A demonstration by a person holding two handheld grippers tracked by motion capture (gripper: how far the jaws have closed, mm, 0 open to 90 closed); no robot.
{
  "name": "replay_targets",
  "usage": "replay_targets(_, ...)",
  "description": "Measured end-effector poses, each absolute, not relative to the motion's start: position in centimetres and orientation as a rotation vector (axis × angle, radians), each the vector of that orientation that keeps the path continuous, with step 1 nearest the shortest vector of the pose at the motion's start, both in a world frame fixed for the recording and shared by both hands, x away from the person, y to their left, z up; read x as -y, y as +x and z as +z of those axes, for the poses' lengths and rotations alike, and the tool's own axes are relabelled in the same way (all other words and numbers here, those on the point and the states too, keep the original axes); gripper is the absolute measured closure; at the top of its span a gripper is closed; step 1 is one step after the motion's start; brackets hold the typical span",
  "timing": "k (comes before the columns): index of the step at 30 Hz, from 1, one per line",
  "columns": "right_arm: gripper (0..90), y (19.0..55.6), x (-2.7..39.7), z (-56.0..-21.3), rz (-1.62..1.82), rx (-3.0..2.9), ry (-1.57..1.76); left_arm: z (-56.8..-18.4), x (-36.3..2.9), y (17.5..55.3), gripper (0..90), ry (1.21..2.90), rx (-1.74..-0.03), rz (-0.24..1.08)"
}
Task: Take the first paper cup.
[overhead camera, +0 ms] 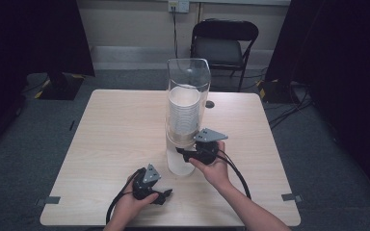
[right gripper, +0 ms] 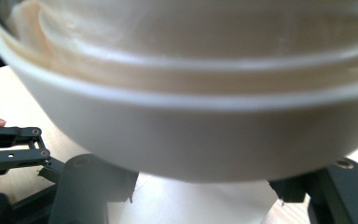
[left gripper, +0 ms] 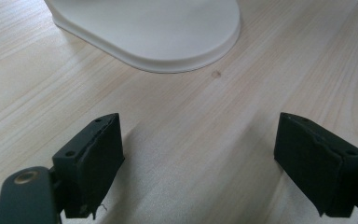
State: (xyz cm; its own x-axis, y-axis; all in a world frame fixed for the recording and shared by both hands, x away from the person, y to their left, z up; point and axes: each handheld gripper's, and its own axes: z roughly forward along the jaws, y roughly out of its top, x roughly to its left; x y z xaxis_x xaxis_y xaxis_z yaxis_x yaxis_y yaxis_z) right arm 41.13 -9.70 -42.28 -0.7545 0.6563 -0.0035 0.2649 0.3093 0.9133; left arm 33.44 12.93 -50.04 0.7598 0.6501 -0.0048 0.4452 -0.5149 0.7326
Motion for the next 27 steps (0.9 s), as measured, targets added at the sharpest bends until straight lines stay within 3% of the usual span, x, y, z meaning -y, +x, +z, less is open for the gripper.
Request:
replay_targets(6,37.5,41.1,9.8,-43.1,1.392,-2.243,0.836,-50.0,-12.9,33.4,15.0,2.197,-0.819,0.346)
replay_targets(8,37.4,40.8,10.2,-45.0,1.355,-2.281,0.848,-50.1,-12.9,33.4,15.0,2.197,-0.82,0.347)
replay_targets(17,35.9,41.0,10.5,-44.6,1.36,-2.314,0.843,-50.0,-12.9,33.5,14.9,2.201,-0.82,0.346)
replay_targets(21,23.3,40.9,10.3,-44.7,1.387,-2.291,0.911,-50.0,-12.9,33.5,14.8,2.201,-0.82,0.346)
replay_targets(27,22.5,40.8,10.3,-43.5,1.43,-2.215,0.887,-50.0,-12.9,33.5,14.8,2.204,-0.816,0.352)
